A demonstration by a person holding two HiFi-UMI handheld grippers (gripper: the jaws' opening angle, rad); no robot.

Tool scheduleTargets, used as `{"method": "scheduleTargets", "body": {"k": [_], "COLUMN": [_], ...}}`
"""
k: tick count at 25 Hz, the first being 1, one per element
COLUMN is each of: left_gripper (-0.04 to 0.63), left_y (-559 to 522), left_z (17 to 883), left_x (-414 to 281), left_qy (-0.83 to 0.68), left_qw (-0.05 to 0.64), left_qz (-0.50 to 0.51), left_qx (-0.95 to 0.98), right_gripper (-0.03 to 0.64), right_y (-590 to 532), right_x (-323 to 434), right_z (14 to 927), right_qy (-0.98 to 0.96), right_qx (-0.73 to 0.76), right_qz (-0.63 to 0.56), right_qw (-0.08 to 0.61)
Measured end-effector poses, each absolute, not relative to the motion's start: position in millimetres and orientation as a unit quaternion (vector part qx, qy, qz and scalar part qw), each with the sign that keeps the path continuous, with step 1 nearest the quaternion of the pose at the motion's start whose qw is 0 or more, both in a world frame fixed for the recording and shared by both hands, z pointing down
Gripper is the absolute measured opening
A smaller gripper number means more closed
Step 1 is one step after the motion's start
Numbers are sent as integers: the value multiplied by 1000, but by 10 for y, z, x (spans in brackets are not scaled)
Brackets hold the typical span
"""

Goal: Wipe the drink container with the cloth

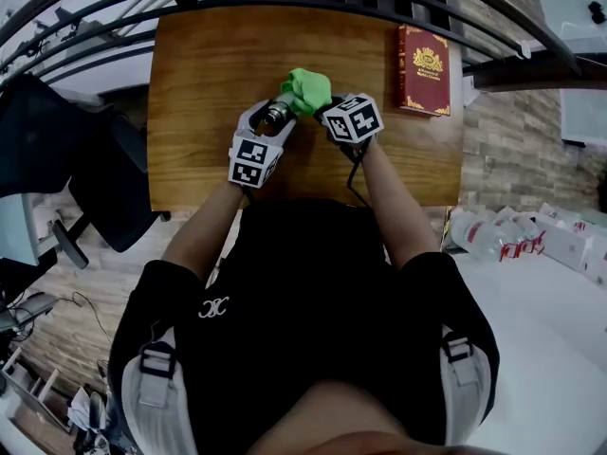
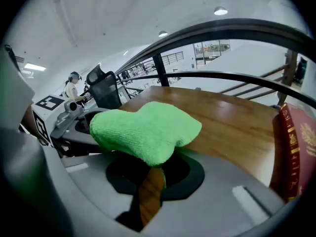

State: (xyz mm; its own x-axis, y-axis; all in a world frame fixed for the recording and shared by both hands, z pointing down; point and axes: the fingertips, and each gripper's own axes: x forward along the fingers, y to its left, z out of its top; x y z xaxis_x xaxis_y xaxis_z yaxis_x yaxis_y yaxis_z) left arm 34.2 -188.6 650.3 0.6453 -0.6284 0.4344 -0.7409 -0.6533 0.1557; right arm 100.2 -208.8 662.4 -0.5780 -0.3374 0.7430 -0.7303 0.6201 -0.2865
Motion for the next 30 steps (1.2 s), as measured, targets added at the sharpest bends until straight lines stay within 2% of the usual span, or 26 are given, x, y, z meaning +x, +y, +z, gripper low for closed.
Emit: {"method": "scheduleTargets", "body": {"k": [4, 10, 30], "left_gripper": [311, 311, 311], "left_y": [-1893, -1959, -2111], "left_z": [6523, 6557, 6656], "left_x": [291, 176, -82], "left_qy": [-397, -414, -459], "left_qw": [200, 317, 491], "left_qz": [151, 90, -15], "left_qx": [883, 849, 740], "right_gripper": [49, 49, 49], "right_y": [-2048, -1951, -1571], "right_x": [973, 947, 422], "right_z": [6625, 6656, 6634], "right_qy": [-836, -836, -857], "right_qx": [317, 313, 252], "right_qz": [291, 301, 306], "right_qw": [340, 336, 328]}}
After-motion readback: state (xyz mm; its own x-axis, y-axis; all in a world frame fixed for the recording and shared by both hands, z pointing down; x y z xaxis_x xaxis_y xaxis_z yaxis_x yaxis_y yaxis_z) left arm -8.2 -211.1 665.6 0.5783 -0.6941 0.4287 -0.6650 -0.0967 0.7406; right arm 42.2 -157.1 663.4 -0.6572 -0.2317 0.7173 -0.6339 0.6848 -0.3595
